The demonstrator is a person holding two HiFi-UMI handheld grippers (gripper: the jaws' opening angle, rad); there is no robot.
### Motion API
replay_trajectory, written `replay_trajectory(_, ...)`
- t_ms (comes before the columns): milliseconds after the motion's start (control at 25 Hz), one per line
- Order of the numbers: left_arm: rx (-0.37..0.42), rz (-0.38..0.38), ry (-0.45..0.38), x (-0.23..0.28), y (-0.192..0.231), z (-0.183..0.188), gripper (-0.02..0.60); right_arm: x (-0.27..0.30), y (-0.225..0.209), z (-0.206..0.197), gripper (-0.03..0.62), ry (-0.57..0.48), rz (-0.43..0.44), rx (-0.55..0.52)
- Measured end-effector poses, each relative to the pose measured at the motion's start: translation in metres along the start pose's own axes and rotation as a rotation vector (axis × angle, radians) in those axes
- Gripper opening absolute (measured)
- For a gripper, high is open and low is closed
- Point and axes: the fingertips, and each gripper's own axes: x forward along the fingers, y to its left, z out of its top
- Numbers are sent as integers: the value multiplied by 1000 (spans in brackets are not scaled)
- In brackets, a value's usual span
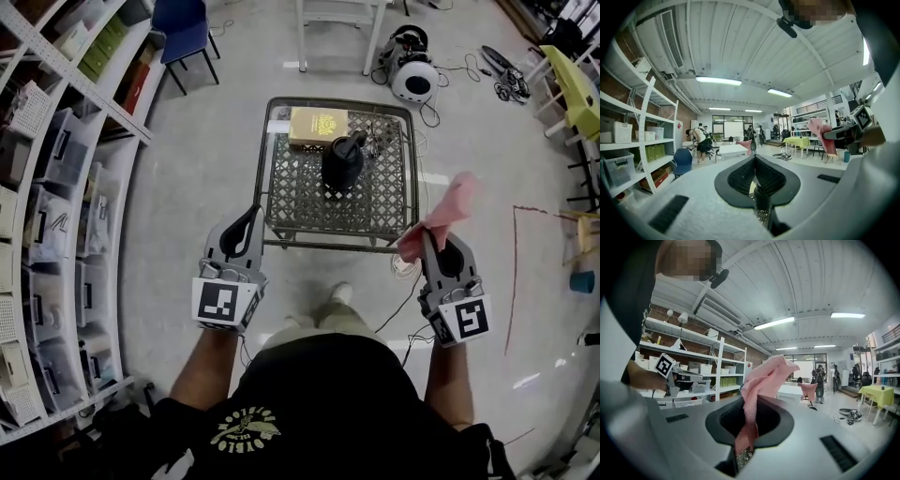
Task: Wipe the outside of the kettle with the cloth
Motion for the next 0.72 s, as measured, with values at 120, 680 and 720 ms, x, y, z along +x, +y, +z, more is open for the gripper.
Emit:
replay_trajectory(120,1,13,-7,12,-6,8,9,4,-14,1,28,-13,13,4)
replay_trajectory(680,17,104,18,36,-19,16,9,21,-63,-10,28,-37,110,32)
replay_trajectory(720,16,109,22,36,-18,15,9,24,-64,-12,28,-36,117,35)
